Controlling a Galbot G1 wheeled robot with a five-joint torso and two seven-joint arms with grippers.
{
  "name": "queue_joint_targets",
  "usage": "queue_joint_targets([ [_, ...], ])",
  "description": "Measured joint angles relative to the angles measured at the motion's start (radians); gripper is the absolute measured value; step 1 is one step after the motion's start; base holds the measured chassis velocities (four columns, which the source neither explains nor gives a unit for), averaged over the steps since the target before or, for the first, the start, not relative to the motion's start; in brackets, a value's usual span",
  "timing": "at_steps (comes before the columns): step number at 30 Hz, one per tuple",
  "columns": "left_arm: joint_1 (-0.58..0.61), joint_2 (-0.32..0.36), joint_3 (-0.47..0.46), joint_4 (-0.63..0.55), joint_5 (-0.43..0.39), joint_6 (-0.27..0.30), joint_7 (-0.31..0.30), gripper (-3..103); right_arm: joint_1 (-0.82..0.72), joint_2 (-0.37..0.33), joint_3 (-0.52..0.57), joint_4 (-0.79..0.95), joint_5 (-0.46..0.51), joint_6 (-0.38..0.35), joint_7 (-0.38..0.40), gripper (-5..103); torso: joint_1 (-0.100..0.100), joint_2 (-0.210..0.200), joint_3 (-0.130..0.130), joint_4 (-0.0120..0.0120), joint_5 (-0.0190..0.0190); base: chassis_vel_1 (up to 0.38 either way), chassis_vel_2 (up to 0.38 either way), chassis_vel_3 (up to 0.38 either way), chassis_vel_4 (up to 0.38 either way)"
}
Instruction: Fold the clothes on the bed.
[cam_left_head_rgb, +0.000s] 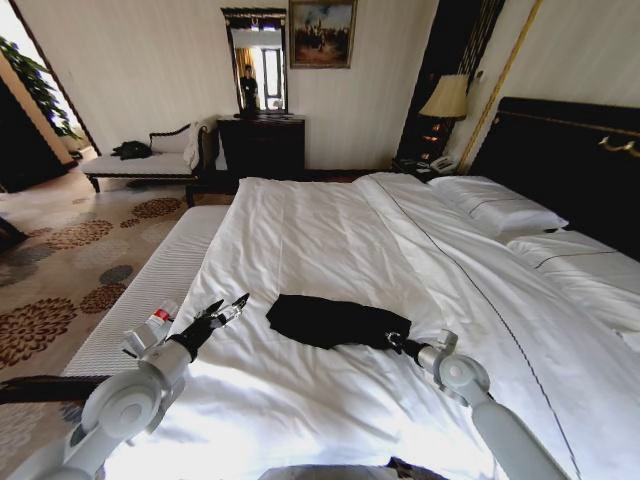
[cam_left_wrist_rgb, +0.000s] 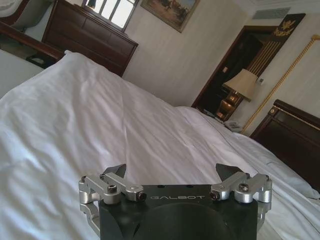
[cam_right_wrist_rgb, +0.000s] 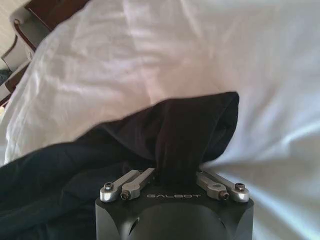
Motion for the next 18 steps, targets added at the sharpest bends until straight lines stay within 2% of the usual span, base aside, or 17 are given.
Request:
queue_joint_targets([
  [5, -0.001, -0.015, -0.001, -0.001, 0.003, 0.000, 0.004, 100, -0.011, -0.032, 0.029, 0.052, -0.020, 0.008, 0.002, 8, 0.000, 0.000, 0.000, 0.0001, -0.0001, 0.000, 0.000, 0.000, 0.000],
  [14, -0.004, -0.047, 0.000, -0.001, 0.003, -0.006, 0.008, 100, -0.045, -0.153, 0.124, 0.100, -0.058, -0.017, -0.005, 8, 0.000, 0.000, 0.000, -0.0001, -0.0001, 0.000, 0.000, 0.000, 0.000],
  [15, -0.004, -0.051, 0.000, -0.001, 0.003, -0.006, 0.010, 100, -0.046, -0.176, 0.133, 0.097, -0.091, -0.015, -0.021, 8, 0.000, 0.000, 0.000, -0.0002, 0.0001, 0.000, 0.000, 0.000, 0.000],
  [17, -0.003, -0.058, 0.003, -0.001, 0.005, -0.006, 0.013, 100, -0.044, -0.256, 0.148, 0.074, -0.218, 0.013, -0.074, 8, 0.000, 0.000, 0.000, -0.0002, 0.0004, 0.000, 0.000, 0.000, 0.000],
  [18, -0.003, -0.058, 0.003, -0.001, 0.005, -0.006, 0.013, 100, -0.044, -0.256, 0.148, 0.074, -0.218, 0.013, -0.074, 8, 0.000, 0.000, 0.000, -0.0002, 0.0004, 0.000, 0.000, 0.000, 0.000],
])
